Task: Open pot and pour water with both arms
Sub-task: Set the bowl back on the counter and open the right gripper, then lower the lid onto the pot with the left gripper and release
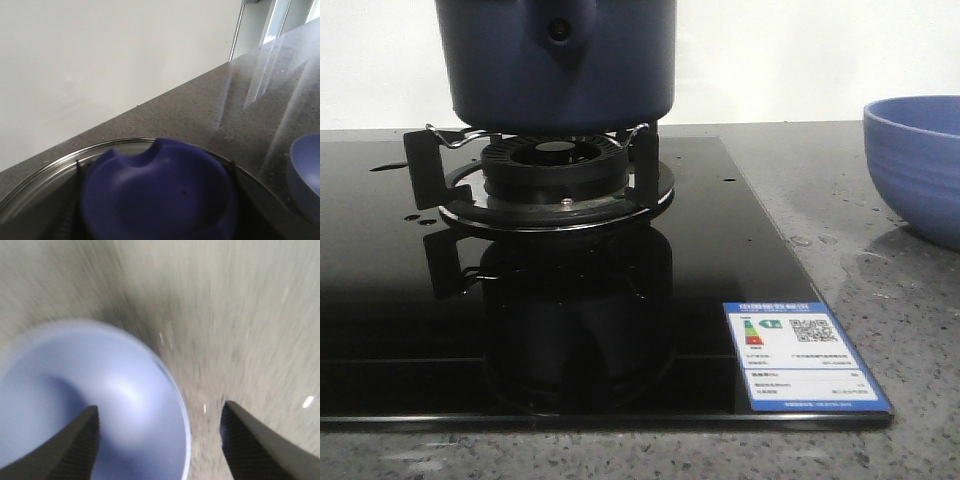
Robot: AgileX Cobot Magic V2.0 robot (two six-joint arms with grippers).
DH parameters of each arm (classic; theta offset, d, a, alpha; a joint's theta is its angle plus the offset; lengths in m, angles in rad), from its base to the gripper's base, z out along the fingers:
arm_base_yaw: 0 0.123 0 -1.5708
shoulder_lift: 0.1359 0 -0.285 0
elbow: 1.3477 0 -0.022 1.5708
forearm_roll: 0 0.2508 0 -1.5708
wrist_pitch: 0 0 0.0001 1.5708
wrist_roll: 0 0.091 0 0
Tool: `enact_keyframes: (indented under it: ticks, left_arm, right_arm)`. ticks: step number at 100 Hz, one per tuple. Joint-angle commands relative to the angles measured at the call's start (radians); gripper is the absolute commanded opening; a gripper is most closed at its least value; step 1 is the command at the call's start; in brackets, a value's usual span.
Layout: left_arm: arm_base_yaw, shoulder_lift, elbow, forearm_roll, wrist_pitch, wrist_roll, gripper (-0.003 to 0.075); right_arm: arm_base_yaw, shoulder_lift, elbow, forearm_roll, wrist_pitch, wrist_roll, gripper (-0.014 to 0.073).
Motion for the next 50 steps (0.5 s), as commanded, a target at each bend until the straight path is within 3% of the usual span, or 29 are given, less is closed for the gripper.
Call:
enact_keyframes:
  ticks: [1, 34, 50]
  left_arm:
    - [0.003, -0.041, -0.025, -0.044, 0.029, -0.008, 0.0295]
    - [0.003, -0.008, -0.025, -0.123, 0.036, 0.061, 0.0300]
    - [0.003, 0.005, -0.025, -0.130, 0.054, 0.064, 0.0406]
  right_arm:
    - [-0.004, -0.067, -0.117, -0.002, -0.021, -0.010, 0.0461]
    - [-0.004, -0.159, -0.295, 0.075, -0.019, -0.010, 0.0461]
    - [-0.004, -0.175, -0.295, 0.077, 0.003, -0.010, 0.0461]
